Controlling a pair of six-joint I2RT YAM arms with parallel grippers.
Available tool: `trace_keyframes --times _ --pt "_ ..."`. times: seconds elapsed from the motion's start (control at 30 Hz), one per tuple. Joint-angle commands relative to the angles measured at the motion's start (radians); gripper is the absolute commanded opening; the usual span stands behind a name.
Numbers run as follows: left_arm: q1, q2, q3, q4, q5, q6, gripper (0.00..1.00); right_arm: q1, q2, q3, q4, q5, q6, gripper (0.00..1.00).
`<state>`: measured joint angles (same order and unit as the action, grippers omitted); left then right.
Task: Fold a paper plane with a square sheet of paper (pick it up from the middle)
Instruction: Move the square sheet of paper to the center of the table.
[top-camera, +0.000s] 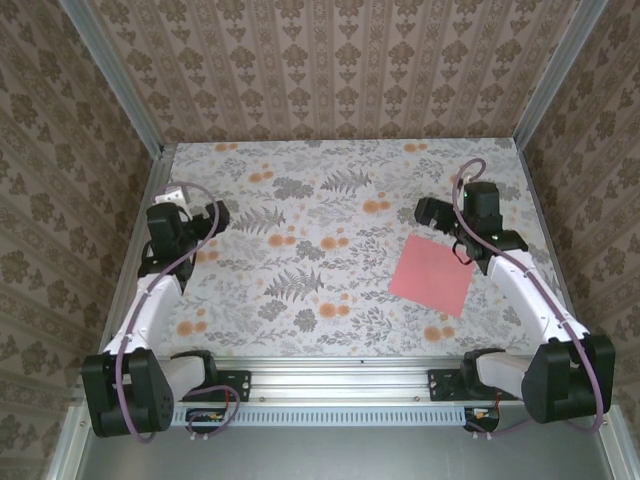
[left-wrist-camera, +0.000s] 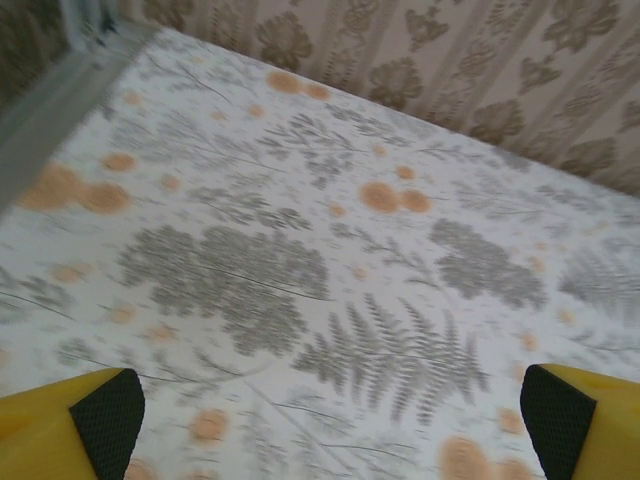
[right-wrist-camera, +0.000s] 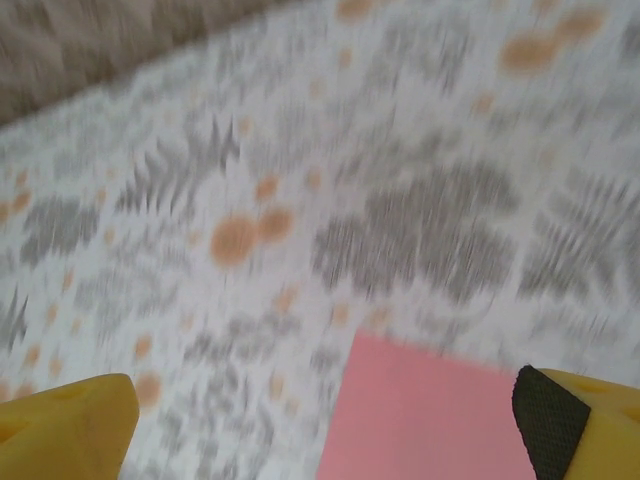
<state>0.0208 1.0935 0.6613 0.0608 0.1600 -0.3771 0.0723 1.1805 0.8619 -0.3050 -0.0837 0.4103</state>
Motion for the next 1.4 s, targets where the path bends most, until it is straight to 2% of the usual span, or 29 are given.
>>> trace_keyframes --times 0.0,0.1,0.23,0.3,0.4,0.57,0.7,0.83,1.03,1.2,1.37 --pt "-0.077 -0.007 -0.030 -0.035 0.152 -0.158 1.00 0.021 0.025 -0.037 -0.278 -0.169 0.093 0.98" --pt "-0.284 -0.007 -0.030 -0.077 0.018 -0.118 1.00 0.073 0.039 -0.051 -0.324 -0.133 0.101 0.97" --pt "-0.525 0.066 0.001 -0.100 -0.109 -0.096 1.00 0.149 0.076 -0.066 -0.325 -0.084 0.122 0.97" --pt "-0.622 0.109 0.029 -0.114 -0.166 -0.082 1.00 0.183 0.118 -0.058 -0.333 -0.059 0.125 0.97" --pt "-0.704 0.157 0.065 -0.126 -0.211 -0.067 1.00 0.225 0.182 -0.029 -0.361 0.004 0.125 0.96" --pt "-0.720 0.199 0.068 -0.077 -0.193 -0.068 1.00 0.259 0.268 0.001 -0.381 0.075 0.135 0.97" --pt "-0.716 0.223 0.088 -0.079 -0.184 -0.064 1.00 0.274 0.328 0.009 -0.370 0.086 0.130 0.97" --pt "-0.698 0.234 0.087 -0.065 -0.158 -0.086 1.00 0.300 0.399 0.044 -0.360 0.059 0.112 0.97" --pt "-0.651 0.213 0.051 -0.052 -0.135 -0.143 1.00 0.401 0.481 0.105 -0.333 0.000 0.105 0.97" --pt "-0.624 0.185 0.041 -0.070 -0.139 -0.149 1.00 0.496 0.575 0.196 -0.355 -0.023 0.038 0.96" --pt "-0.615 0.187 0.045 -0.079 -0.136 -0.143 1.00 0.532 0.566 0.247 -0.398 0.076 0.032 0.95"
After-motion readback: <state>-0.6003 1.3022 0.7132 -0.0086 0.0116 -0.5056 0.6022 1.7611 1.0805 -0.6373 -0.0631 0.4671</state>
